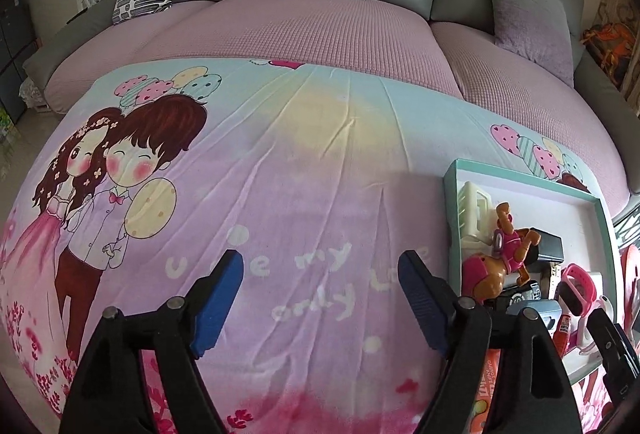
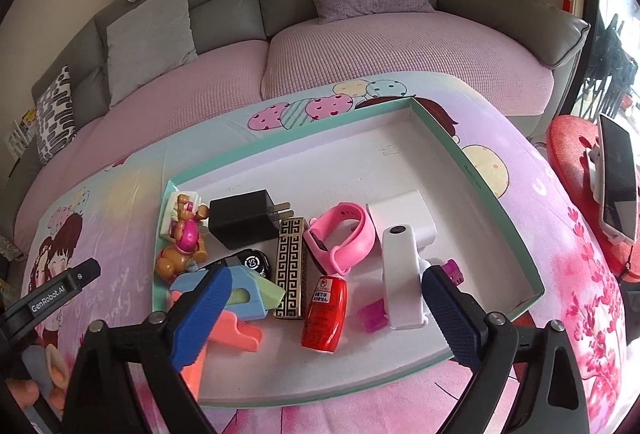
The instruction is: Organize rigid objects
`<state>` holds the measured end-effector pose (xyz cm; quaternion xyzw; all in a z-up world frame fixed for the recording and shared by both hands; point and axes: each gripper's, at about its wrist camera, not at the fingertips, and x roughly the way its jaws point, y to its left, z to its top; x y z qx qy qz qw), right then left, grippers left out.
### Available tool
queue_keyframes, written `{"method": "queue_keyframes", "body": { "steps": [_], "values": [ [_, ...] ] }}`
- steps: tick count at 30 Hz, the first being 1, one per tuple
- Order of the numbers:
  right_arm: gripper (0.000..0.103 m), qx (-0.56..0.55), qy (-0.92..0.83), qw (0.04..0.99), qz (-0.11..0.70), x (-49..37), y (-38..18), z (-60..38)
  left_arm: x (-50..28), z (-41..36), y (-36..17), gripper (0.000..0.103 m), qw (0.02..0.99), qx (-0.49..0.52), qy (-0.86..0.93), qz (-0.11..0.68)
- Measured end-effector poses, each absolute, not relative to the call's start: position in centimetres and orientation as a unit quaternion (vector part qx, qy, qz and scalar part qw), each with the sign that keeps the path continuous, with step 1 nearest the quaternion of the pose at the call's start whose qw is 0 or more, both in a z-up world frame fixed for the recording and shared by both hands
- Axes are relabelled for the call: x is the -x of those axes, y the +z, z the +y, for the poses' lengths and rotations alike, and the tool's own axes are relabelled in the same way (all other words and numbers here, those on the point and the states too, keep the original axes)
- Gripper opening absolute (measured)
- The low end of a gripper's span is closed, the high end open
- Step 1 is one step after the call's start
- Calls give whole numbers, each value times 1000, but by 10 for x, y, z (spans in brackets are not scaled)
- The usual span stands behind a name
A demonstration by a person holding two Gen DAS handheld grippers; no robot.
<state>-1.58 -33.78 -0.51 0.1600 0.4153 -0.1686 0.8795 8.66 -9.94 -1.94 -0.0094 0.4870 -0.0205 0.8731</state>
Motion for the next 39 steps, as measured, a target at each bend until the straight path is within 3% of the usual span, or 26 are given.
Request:
{"method": "queue_keyframes", "body": {
  "steps": [5, 9, 23, 39],
  "values": [
    [103, -154, -160, 884, 410, 13, -3, -330, -87, -100, -27, 85, 872, -2, -11, 489],
    [103, -140, -163, 888, 406, 11, -3, -325, -89, -95, -31, 94, 871, 7, -8, 492],
    [103, -121, -152, 895, 403, 10, 0, -304, -81, -88, -17, 95, 884, 22, -12, 467],
    [103, -101, -121, 902, 401, 40, -6, -269, -24, -83, -7, 95, 906, -27, -1, 422]
  ]
}}
